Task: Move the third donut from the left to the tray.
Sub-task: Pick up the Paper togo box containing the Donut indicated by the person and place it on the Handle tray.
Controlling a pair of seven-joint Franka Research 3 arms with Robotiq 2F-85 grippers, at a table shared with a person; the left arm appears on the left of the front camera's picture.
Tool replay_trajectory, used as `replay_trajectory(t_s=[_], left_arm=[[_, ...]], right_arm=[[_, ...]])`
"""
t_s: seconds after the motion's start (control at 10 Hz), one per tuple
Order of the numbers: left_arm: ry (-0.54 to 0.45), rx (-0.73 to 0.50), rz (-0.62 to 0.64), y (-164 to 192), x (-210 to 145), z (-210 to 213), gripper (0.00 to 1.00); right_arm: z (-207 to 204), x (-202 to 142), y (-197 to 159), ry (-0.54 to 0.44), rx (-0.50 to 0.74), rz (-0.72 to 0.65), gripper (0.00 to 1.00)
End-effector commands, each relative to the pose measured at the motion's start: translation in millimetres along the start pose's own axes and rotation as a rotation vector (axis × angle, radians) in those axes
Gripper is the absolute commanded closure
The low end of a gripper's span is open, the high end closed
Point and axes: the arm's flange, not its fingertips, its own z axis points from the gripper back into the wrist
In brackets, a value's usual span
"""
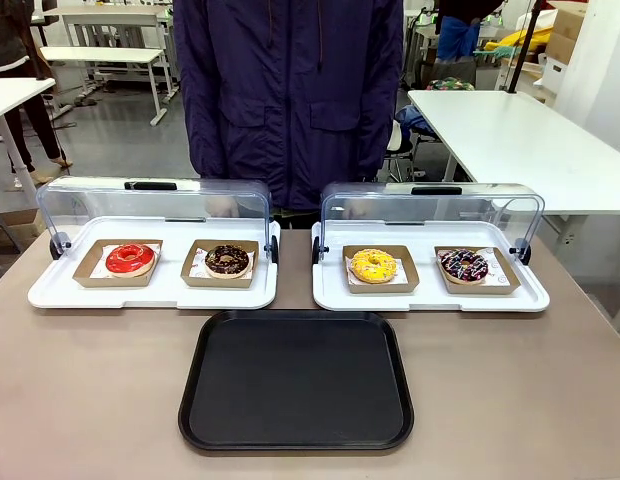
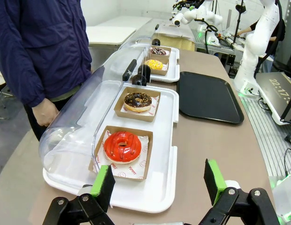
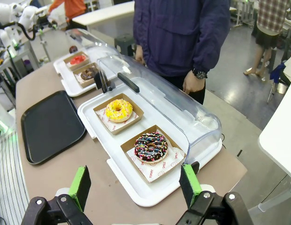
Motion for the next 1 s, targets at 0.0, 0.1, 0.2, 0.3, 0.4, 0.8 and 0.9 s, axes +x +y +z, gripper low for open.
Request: replay_trajectory(t_s=[0.0, 0.1, 0.2, 0.3, 0.4, 0.8, 0.9], left_arm=[[0.009, -0.004, 0.0, -1.3, 1.6, -0.7, 0.0], [0.009, -0.004, 0.0, -1.3, 1.6, -0.7, 0.0], [0.009, -0.004, 0.0, -1.3, 1.6, -0.7, 0.0], [0.009, -0.004, 0.0, -1.3, 1.6, -0.7, 0.0], [0.009, -0.004, 0.0, -1.3, 1.6, -0.7, 0.0], [0.009, -0.004, 0.0, -1.3, 1.6, -0.7, 0.0], [0.009, -0.004, 0.0, -1.3, 1.6, -0.7, 0.0]], right_arm=[[-1.1, 1.1, 1.5, -0.012, 0.004, 0.005, 0.0], [-1.1, 1.1, 1.5, -0.012, 0.004, 0.005, 0.0], [-1.1, 1.1, 1.5, -0.012, 0.004, 0.005, 0.0], [-1.1, 1.1, 1.5, -0.012, 0.004, 0.005, 0.0], [-1.1, 1.1, 1.5, -0.012, 0.004, 0.005, 0.0], [-1.1, 1.1, 1.5, -0.012, 0.004, 0.005, 0.0], [-1.1, 1.1, 1.5, -0.012, 0.004, 0.005, 0.0]])
